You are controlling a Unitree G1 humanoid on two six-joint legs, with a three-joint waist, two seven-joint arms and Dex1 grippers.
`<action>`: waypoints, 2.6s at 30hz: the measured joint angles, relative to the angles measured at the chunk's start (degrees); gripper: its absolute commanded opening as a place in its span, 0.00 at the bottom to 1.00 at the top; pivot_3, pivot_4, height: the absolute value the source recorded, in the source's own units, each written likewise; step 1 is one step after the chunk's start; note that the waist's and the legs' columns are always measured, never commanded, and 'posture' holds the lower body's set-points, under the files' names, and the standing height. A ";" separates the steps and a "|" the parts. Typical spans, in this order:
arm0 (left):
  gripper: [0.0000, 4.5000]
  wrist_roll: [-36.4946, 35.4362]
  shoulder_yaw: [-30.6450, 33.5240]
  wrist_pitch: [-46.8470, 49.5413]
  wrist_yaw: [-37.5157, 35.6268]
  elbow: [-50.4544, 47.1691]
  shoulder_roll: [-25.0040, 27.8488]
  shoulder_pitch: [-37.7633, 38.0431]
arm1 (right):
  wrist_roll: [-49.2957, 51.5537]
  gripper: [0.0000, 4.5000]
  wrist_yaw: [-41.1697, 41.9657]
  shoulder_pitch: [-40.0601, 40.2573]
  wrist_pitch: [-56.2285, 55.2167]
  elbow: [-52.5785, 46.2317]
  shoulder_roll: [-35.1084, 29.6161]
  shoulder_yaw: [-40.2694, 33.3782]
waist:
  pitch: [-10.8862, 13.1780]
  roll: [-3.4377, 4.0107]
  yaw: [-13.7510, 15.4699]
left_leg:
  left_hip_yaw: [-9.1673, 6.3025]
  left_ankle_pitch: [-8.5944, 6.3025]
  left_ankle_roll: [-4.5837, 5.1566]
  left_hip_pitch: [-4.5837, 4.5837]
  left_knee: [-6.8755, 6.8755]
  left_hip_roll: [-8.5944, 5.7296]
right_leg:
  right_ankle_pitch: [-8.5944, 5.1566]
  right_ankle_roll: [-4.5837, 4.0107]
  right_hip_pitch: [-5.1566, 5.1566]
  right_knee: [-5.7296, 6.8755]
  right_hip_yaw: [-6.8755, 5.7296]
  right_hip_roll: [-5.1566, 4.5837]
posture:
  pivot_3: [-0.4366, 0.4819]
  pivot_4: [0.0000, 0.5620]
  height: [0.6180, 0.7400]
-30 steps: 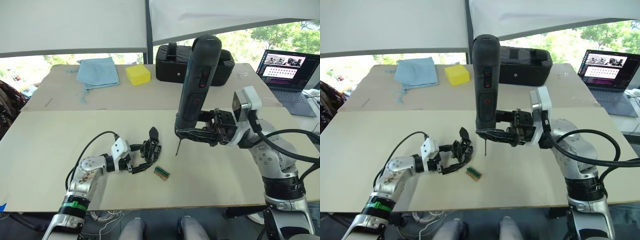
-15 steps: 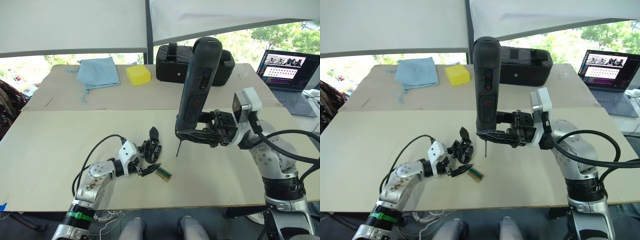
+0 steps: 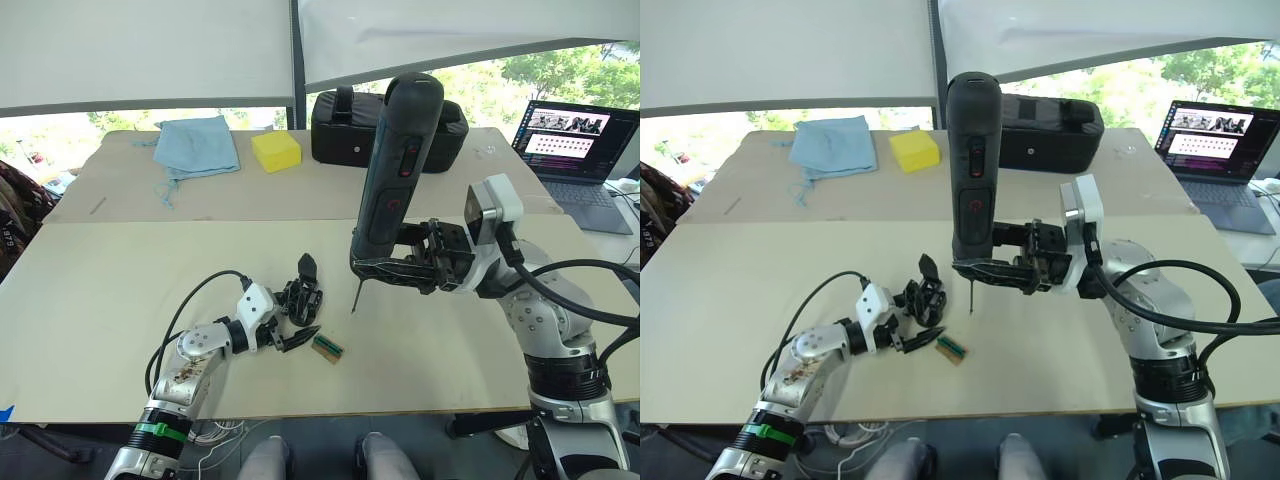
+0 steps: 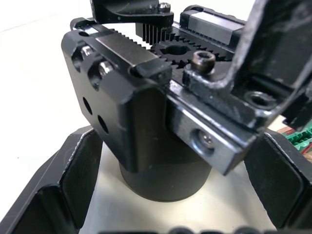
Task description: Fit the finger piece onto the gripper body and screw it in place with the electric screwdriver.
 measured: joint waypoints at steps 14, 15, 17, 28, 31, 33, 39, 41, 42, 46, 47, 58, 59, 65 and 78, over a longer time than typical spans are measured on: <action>0.51 -0.72 0.68 -1.64 -0.75 0.62 0.76 0.60 | 3.05 0.42 -2.45 -7.17 3.56 -0.08 1.58 -0.02 | -0.02 0.03 -0.47 | 0.03 0.00 0.00 0.01 0.00 0.16 | 0.05 -0.09 -0.05 0.00 0.03 0.15 | 0.48 0.27 1.00; 0.51 -0.74 0.65 -1.66 -0.98 0.77 0.76 0.47 | 4.02 0.42 -3.08 -8.66 4.36 -0.12 2.00 -0.07 | -0.02 0.03 -0.42 | 0.01 0.00 0.00 0.01 0.00 0.16 | 0.06 -0.10 -0.03 -0.01 0.03 0.16 | 0.48 0.27 1.00; 0.51 -1.00 0.65 -1.64 -1.52 1.10 0.80 0.24 | 5.10 0.42 -4.11 -11.09 5.70 0.01 2.79 -0.08 | -0.02 0.03 -0.37 | 0.01 0.00 0.00 0.00 0.00 0.15 | 0.06 -0.10 -0.04 -0.01 0.03 0.15 | 0.48 0.27 1.00; 0.51 -1.60 0.29 -0.55 -3.86 2.87 0.99 -2.10 | 7.25 0.42 -9.19 -19.56 9.30 4.53 10.51 1.43 | -0.02 0.04 -0.10 | 0.00 0.00 0.00 -0.01 0.00 0.14 | 0.07 -0.12 -0.06 0.02 0.02 0.14 | 0.48 0.27 1.00; 0.51 -1.57 0.13 -0.37 -3.87 2.87 0.98 -2.25 | 6.64 0.42 -9.38 -20.09 9.30 4.75 12.43 2.28 | -0.02 0.04 -0.03 | -0.01 0.00 0.00 -0.02 0.00 0.11 | 0.08 -0.11 -0.06 0.02 0.02 0.12 | 0.48 0.27 1.00; 0.51 -1.55 0.12 -0.29 -3.85 2.86 0.98 -2.25 | 6.16 0.42 -9.47 -20.45 9.26 5.04 13.56 2.78 | -0.02 0.04 -0.02 | -0.01 0.00 0.00 -0.02 0.00 0.11 | 0.08 -0.12 -0.07 0.02 0.02 0.12 | 0.48 0.27 1.00; 0.51 -1.55 0.10 0.91 -3.57 1.94 1.02 -2.15 | 1.88 0.42 -8.87 -20.71 7.73 6.91 15.94 4.62 | -0.02 0.04 -0.03 | -0.01 0.00 0.00 -0.02 0.00 0.10 | 0.08 -0.12 -0.08 0.03 0.02 0.12 | 0.48 0.27 1.00; 0.51 -1.55 0.09 1.12 -3.44 1.46 1.04 -1.92 | -0.10 0.42 -8.79 -20.71 6.59 7.63 16.47 5.57 | -0.02 0.04 -0.05 | -0.01 0.00 0.00 -0.02 0.00 0.10 | 0.08 -0.12 -0.09 0.03 0.02 0.12 | 0.48 0.27 1.00; 0.51 -1.54 0.05 1.31 -3.37 1.23 1.05 -1.90 | -1.00 0.42 -8.74 -20.71 6.20 8.05 16.58 6.06 | -0.02 0.04 -0.04 | -0.01 0.00 0.00 -0.03 0.00 0.10 | 0.08 -0.12 -0.09 0.03 0.02 0.12 | 0.48 0.27 1.00; 0.51 -1.51 0.03 1.94 -3.08 0.63 1.13 -1.71 | -3.95 0.42 -8.54 -20.70 4.19 9.76 18.09 7.02 | -0.02 0.04 -0.06 | -0.01 0.00 0.00 -0.03 0.00 0.10 | 0.08 -0.12 -0.09 0.02 0.02 0.13 | 0.48 0.27 1.00; 0.51 -1.50 0.03 1.96 -3.07 0.57 1.14 -1.68 | -4.60 0.42 -8.40 -20.70 3.91 9.93 18.27 7.25 | -0.02 0.04 -0.06 | -0.01 0.00 0.00 -0.03 0.00 0.10 | 0.08 -0.12 -0.09 0.02 0.02 0.13 | 0.48 0.27 1.00; 0.51 -1.51 0.01 2.04 -3.04 0.46 1.33 -1.56 | -8.22 0.42 -6.10 -19.96 1.60 11.74 18.91 8.13 | -0.02 0.04 -0.11 | -0.01 0.00 0.00 -0.03 0.00 0.10 | 0.08 -0.12 -0.10 0.01 0.02 0.13 | 0.48 0.27 1.00; 0.51 -1.51 0.00 2.05 -3.04 0.43 1.36 -1.54 | -8.56 0.42 -5.99 -19.73 1.51 11.75 18.97 8.14 | -0.02 0.04 -0.12 | -0.01 0.00 0.00 -0.03 0.00 0.10 | 0.08 -0.12 -0.10 0.01 0.02 0.13 | 0.48 0.27 1.00; 0.51 -1.57 0.02 2.05 -3.10 0.19 1.85 -1.36 | -9.54 0.42 -5.22 -18.15 0.96 12.17 19.36 8.34 | -0.02 0.04 -0.15 | -0.01 0.00 0.00 -0.03 0.00 0.11 | 0.08 -0.12 -0.12 0.01 0.02 0.14 | 0.48 0.27 1.00; 0.51 -1.90 0.11 2.01 -3.53 0.18 2.19 -1.13 | -11.52 0.42 -3.89 -15.86 0.22 12.17 19.83 9.95 | -0.02 0.04 -0.25 | -0.01 0.00 0.00 -0.04 0.00 0.11 | 0.07 -0.12 -0.13 0.00 0.02 0.15 | 0.48 0.27 1.00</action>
